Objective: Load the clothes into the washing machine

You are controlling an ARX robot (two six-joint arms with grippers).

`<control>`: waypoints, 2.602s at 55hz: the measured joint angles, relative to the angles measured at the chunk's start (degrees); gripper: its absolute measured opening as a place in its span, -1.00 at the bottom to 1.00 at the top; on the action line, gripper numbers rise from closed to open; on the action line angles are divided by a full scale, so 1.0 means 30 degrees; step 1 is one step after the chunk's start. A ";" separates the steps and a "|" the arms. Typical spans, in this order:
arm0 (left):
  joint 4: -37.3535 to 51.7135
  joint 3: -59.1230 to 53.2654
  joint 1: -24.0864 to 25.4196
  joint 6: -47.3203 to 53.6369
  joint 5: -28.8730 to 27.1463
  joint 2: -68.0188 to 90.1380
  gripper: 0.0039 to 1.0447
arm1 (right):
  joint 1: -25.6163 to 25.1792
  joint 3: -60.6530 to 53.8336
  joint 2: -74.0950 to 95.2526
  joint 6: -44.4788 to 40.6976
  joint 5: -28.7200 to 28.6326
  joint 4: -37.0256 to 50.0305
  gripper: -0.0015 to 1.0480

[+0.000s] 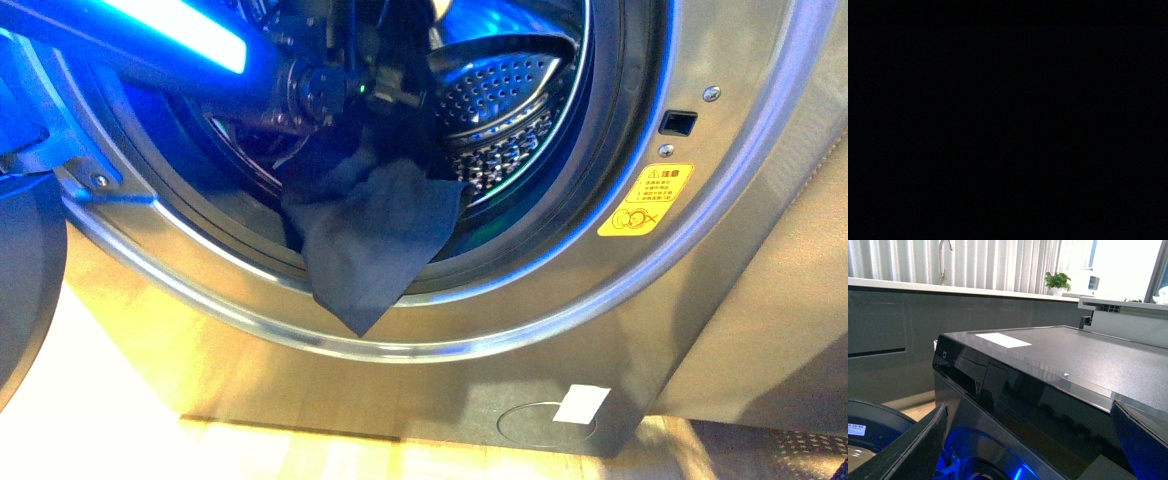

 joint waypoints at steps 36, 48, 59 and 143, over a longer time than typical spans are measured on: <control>0.0736 -0.2171 -0.0131 -0.0495 0.0393 -0.1042 0.88 | 0.0772 -0.1107 -0.0189 -0.1144 0.4182 0.3315 0.85; 0.0627 -0.1996 -0.0124 -0.0838 0.0670 -0.1042 0.88 | 0.1144 -0.5887 -0.2907 -0.1938 1.2699 0.7599 0.85; 0.0634 -0.1945 -0.0109 -0.0882 0.0794 -0.1042 0.88 | 0.0525 -0.9967 -0.5632 -0.0678 1.4127 0.7300 0.85; 0.2280 -1.0586 -0.0466 -0.1071 0.0954 -0.6761 0.88 | -0.9814 -2.7438 -1.8965 0.1217 0.5224 0.4051 -0.95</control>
